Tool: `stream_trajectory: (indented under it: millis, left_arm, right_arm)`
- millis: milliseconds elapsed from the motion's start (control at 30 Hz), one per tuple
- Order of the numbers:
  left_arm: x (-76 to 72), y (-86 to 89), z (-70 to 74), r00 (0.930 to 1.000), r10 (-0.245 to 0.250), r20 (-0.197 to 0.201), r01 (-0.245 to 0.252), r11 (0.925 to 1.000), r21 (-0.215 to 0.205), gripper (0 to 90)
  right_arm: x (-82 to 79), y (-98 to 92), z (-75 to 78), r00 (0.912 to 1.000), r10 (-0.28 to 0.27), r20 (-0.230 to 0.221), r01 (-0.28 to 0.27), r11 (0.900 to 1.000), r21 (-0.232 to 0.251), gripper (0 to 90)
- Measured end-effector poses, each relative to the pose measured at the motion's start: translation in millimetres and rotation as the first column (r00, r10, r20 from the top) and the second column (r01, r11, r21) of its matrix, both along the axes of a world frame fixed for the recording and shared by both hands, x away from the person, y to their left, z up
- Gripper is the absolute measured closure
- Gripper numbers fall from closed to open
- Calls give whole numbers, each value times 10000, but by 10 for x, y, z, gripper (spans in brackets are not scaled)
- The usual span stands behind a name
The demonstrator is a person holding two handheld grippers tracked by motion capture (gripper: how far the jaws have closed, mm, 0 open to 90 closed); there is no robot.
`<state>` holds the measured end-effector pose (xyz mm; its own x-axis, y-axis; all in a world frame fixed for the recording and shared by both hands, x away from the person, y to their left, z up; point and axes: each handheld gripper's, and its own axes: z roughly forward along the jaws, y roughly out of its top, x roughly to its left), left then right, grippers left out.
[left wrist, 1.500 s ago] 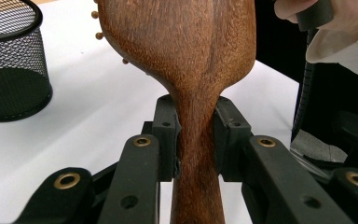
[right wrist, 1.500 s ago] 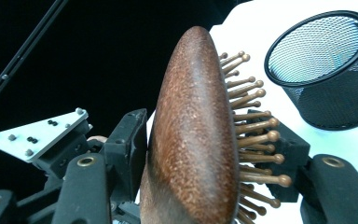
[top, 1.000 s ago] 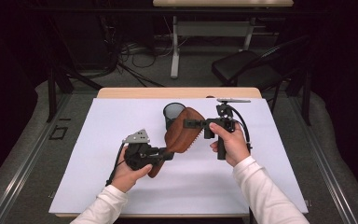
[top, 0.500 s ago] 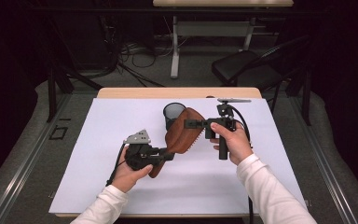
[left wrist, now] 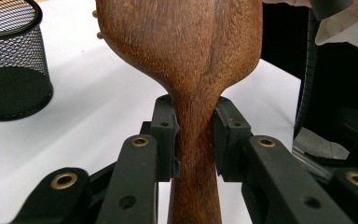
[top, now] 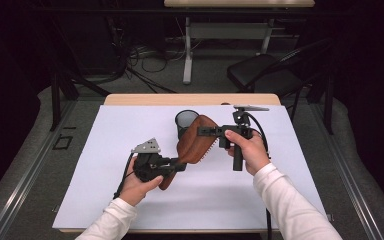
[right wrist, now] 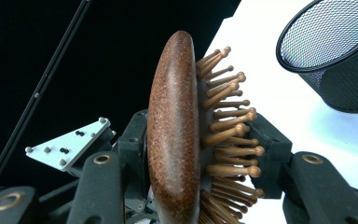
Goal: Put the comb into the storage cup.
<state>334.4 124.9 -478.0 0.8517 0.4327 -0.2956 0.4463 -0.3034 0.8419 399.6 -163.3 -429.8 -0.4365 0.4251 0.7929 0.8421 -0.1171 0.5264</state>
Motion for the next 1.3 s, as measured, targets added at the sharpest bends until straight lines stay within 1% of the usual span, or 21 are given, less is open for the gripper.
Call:
stream_trajectory:
  millis: [67,100,333,467,633,667,833,1033,1300]
  left_arm:
    - [0,-2,-2,10000,12,19,-12,10000,6,729]
    - [-1,-3,-1,10000,32,17,-32,10000,-8,729]
    - [1,16,9,9996,246,100,-245,9996,-127,722]
    - [3,23,9,9993,366,42,-365,9992,-146,716]
    - [9,32,8,9990,435,49,-434,9990,-134,713]
    - [9,32,7,9989,467,-3,-467,9988,-158,712]
    - [17,41,6,9985,554,-25,-554,9983,-194,704]
    - [19,48,-1,9983,581,-94,-583,9978,-313,678]
    - [26,47,-13,9977,672,-59,-673,9973,-284,627]
  right_arm:
    - [6,0,-6,10000,1,-12,-1,10000,31,493]
    - [9,-9,-6,9999,87,-61,-87,10000,-2,494]
    - [6,7,2,9996,-203,-181,205,9997,144,500]
    - [15,22,2,9990,-367,-269,372,9991,189,500]
    - [19,33,8,9987,-359,-374,364,9992,131,501]
    - [20,35,8,9984,-381,-411,387,9992,129,502]
    - [32,47,1,9978,-488,-457,499,9985,212,503]
    - [33,50,8,9978,-459,-471,468,9987,176,505]
    - [54,37,-3,9971,-453,-605,467,9987,203,508]
